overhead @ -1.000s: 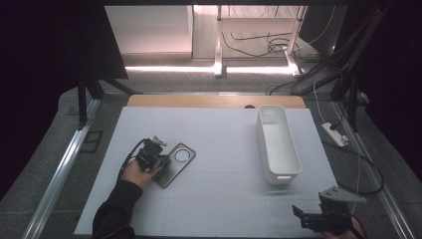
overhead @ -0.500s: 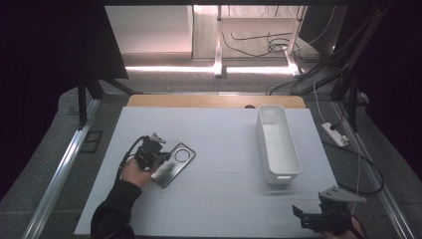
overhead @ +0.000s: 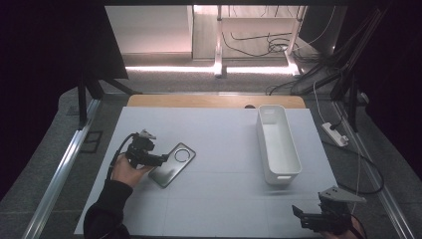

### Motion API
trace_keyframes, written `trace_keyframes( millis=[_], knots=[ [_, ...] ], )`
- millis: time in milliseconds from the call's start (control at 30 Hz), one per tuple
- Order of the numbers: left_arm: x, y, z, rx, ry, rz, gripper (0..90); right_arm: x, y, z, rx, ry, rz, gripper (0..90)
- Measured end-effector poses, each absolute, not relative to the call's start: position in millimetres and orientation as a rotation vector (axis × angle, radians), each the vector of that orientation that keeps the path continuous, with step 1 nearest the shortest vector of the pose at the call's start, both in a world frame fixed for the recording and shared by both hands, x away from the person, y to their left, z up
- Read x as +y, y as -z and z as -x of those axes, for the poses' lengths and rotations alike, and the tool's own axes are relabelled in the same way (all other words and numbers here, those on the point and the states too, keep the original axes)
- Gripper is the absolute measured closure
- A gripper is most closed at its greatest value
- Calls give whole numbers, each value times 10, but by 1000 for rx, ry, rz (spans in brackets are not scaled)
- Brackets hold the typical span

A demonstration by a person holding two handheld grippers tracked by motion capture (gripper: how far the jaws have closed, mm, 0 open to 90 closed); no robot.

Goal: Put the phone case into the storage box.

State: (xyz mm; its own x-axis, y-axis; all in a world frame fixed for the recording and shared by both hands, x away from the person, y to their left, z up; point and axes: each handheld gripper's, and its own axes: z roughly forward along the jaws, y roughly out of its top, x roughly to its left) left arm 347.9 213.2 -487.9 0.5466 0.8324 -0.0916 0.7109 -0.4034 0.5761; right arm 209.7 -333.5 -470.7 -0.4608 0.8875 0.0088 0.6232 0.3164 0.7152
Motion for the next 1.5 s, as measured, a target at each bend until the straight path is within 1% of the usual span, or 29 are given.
trace_keyframes(
  millis=[133, 167, 233, 333, 500, 667, 800, 900, 1267, 1433, 1500],
  knots=[
    [2233, 4869, -3460, 1242, -259, -2232, 108, -3335, 4706, -2096, 2200, -936, -1346, 5],
    [2269, 4865, -3455, 1244, -252, -2232, 108, -3335, 4706, -2096, 2200, -936, -1346, 5],
    [2336, 4863, -3443, 1242, -233, -2236, 53, -3334, 4707, -2097, 2201, -935, -1345, 5],
    [2380, 4860, -3432, 1239, -234, -2240, 0, -3333, 4706, -2096, 2200, -935, -1345, 5],
    [2440, 4844, -3395, 1262, -268, -2232, 0, -3333, 4706, -2097, 2201, -935, -1345, 5],
    [2381, 4885, -3403, 1256, -286, -2287, 0, -3332, 4706, -2096, 2202, -934, -1344, 5],
    [2363, 4820, -3381, 1235, -289, -2274, 0, -3335, 4705, -2097, 2202, -934, -1346, 5],
    [2334, 4852, -3385, 1232, -289, -2286, 0, -3334, 4708, -2100, 2204, -935, -1346, 5],
    [2212, 5204, -3445, 1252, -269, -2367, 0, -3334, 4706, -2097, 2203, -937, -1344, 5],
    [2146, 5281, -3453, 1271, -281, -2407, 0, -3333, 4707, -2097, 2205, -936, -1342, 5],
    [2122, 5305, -3457, 1272, -268, -2410, 0, -3335, 4705, -2096, 2204, -936, -1343, 5]
  ],
)
